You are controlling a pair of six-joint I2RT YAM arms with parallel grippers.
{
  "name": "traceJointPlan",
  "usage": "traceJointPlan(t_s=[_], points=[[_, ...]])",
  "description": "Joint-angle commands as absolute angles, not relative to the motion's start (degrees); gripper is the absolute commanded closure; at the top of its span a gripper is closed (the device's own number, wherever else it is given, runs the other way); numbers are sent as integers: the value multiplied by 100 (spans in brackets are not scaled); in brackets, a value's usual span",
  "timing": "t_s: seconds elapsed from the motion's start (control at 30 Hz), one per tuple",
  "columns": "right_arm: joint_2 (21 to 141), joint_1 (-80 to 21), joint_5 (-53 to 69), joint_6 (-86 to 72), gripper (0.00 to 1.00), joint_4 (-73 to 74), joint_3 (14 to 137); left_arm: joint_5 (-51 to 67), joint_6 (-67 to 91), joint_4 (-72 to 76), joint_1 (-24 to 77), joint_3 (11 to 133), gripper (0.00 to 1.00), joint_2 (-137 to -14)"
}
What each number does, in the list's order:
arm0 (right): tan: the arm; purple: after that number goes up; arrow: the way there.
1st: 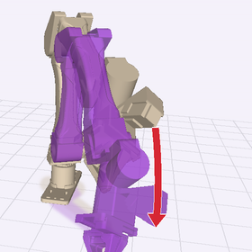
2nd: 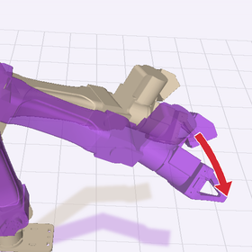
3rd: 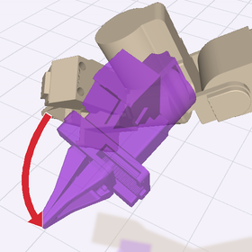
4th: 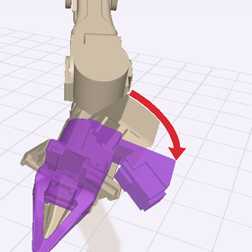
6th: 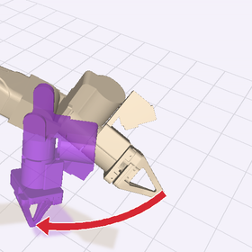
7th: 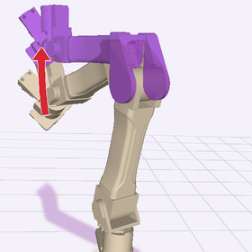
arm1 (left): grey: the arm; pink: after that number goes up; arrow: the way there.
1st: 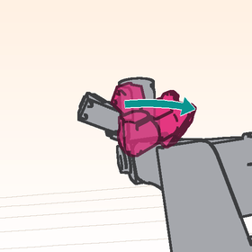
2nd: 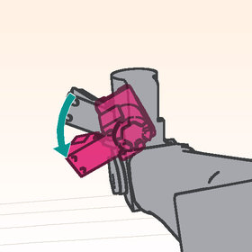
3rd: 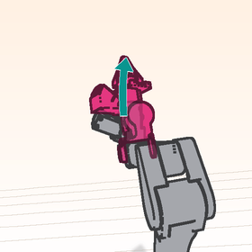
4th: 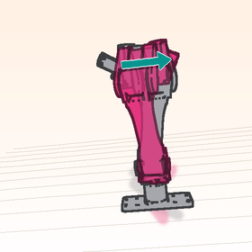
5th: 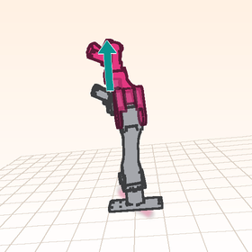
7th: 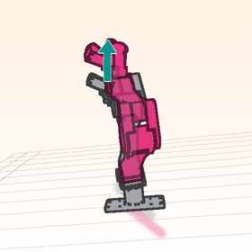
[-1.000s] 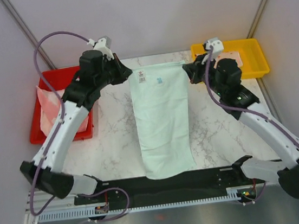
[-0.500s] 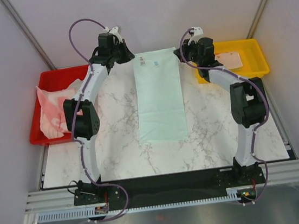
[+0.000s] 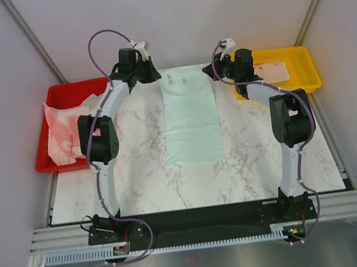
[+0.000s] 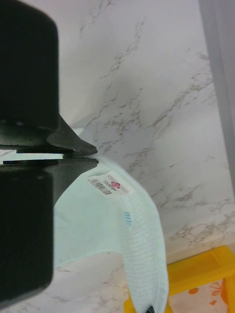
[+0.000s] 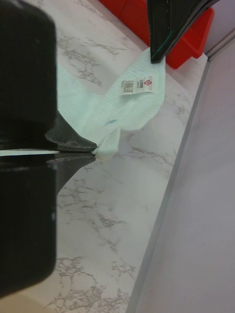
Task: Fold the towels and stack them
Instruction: Fold the towel
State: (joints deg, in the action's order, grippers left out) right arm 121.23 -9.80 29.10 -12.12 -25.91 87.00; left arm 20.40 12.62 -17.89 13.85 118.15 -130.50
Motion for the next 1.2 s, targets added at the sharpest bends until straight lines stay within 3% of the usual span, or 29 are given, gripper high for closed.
traceJointPlan(t_s=[0.0,0.57,1.17], points=[[11453,-975,3146,-599,100,-2322,8403,2364,861,-1617,1389,11366,98,-12367],[9343,-1002,2910,-641,100,-1398,5732,2461,1362,-1222,1740,8176,98,-10504],[8078,-1521,2093,-1380,100,-1213,4254,1758,1547,-1028,2074,6733,98,-9132]])
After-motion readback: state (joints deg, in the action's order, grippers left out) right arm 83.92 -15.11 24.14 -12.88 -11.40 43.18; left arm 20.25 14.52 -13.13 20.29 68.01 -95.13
